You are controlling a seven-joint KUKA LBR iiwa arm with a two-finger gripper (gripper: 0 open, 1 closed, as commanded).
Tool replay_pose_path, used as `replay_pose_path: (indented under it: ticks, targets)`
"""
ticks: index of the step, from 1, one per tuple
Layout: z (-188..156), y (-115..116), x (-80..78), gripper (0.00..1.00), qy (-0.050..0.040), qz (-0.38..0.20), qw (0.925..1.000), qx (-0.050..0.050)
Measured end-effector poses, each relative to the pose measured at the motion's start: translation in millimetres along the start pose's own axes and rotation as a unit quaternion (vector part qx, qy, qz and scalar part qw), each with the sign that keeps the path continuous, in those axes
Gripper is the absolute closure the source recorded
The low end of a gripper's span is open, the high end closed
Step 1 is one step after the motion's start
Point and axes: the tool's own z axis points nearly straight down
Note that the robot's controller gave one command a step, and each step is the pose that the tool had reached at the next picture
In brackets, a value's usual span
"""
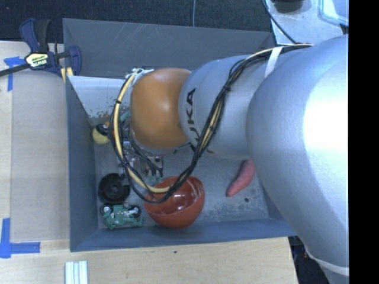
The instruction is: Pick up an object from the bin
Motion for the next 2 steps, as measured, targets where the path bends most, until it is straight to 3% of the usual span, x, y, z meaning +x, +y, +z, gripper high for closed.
replay_pose_path:
  ticks: [1, 2]
  targets:
    - [13, -10, -6.9, 1.00, 0.0070, -0.084, 0.9964, 0.002]
    - [-7, -7, -20.7, 1.00, -0.0027, -0.119, 0.9929, 0.000]
